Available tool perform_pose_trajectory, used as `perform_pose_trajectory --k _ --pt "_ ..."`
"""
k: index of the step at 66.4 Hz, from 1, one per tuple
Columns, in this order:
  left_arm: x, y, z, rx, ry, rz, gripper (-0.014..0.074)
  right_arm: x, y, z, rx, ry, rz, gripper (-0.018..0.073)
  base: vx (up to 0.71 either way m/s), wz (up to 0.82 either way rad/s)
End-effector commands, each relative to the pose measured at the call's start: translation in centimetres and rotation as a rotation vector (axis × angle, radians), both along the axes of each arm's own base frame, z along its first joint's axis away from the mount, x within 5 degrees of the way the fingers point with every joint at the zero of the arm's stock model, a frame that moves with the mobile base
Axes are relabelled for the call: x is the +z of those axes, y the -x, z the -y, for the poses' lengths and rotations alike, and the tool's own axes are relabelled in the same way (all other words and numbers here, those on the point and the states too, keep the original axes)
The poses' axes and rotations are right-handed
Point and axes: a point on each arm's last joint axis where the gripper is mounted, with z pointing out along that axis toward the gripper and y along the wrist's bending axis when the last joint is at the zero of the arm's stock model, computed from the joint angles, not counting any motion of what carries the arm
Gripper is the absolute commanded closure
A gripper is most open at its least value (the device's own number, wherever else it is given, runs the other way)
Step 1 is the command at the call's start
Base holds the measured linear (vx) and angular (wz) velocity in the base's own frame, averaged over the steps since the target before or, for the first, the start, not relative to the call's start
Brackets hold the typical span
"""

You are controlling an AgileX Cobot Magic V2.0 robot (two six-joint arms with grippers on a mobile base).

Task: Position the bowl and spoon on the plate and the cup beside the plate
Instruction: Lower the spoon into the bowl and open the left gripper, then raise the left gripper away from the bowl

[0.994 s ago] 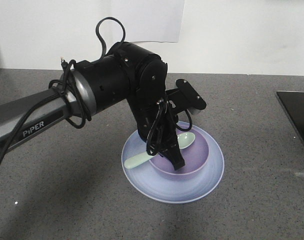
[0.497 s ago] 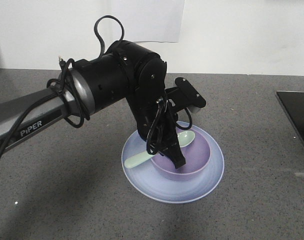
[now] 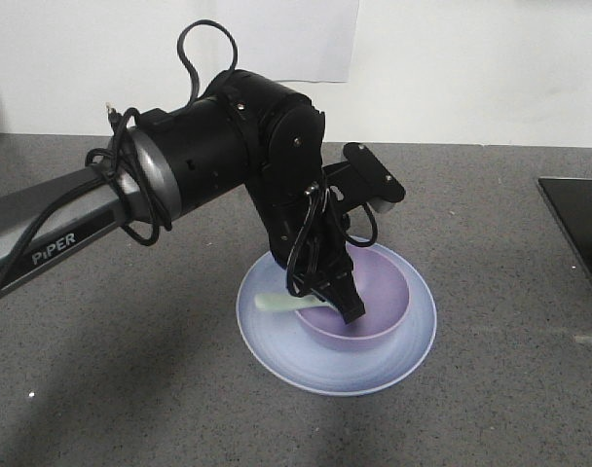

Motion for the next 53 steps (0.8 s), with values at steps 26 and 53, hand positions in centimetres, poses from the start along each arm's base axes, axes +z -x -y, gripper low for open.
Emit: perform_pose_trajectory --k 26,53 --pt "7.9 1.5 -1.4 0.008 0.187 0.241 0.0325 1.2 -0.1 0.0 -0.002 -0.012 0.089 0.0570 0.00 0.00" --pt "22.7 4.6 -17.1 0.540 0.161 0.903 0.0325 1.8 -0.2 -0.1 0.006 -0.026 0.157 0.0570 0.00 0.00"
